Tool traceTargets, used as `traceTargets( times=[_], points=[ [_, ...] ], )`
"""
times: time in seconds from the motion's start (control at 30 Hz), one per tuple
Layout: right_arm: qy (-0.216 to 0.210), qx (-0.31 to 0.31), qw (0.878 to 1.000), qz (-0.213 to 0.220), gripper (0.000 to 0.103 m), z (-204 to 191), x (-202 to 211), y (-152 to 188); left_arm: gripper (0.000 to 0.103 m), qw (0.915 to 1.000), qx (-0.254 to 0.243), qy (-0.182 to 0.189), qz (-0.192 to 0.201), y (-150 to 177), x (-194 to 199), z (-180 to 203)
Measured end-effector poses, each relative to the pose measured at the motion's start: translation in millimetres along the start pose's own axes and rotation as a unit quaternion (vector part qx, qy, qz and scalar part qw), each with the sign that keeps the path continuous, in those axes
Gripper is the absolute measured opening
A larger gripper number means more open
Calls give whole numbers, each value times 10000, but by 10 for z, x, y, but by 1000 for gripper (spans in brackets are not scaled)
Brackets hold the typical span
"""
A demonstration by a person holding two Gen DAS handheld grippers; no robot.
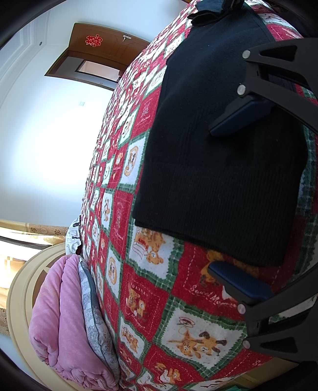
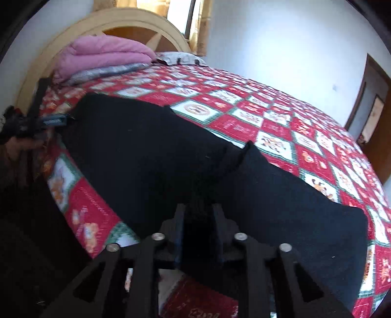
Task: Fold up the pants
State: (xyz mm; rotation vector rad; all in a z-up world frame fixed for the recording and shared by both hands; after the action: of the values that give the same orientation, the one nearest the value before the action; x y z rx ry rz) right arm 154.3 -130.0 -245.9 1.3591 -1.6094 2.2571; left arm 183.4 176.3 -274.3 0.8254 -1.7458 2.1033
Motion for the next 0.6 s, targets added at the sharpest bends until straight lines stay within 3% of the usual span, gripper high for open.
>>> traceTargets(
  times=[0.07, 0.27, 0.4, 0.5, 0.53, 0.6],
  points=[
    [-240, -170, 9994, 177, 37, 1, 96, -48, 103, 10000, 2, -1, 1, 0, 0, -1],
    [-517, -938, 9924, 600, 37, 201, 233, -288, 103, 9998, 217, 47, 26, -43, 56, -38],
    [-398, -1339, 9887, 541, 37, 383, 50, -354, 102, 9993, 361, 18, 82, -79, 85, -86],
    [-632, -1676, 9836, 218, 37, 388, -191, -290, 102, 9995, 299, 20, 55, -56, 66, -62],
    [-730, -1670, 9832, 82, 37, 336, -273, -254, 102, 9997, 242, 13, 52, -48, 58, -39],
    [-469, -1261, 9909, 85, 39, 227, -324, -246, 102, 9999, 158, -15, 52, -36, 52, -14]
  ],
)
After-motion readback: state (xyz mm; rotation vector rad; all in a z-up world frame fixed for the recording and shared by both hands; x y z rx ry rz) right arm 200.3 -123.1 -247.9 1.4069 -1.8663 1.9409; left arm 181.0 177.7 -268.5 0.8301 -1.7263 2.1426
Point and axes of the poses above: each gripper's, at about its wrist camera, not at the fingertips, and x roughly against the way its jaws point, z to its right, y to its underside, the point moved 10 cm from there along -x, roughly the way its jaws point, and after that the axes turned 7 degrees about -y, right-handed, at the moved point
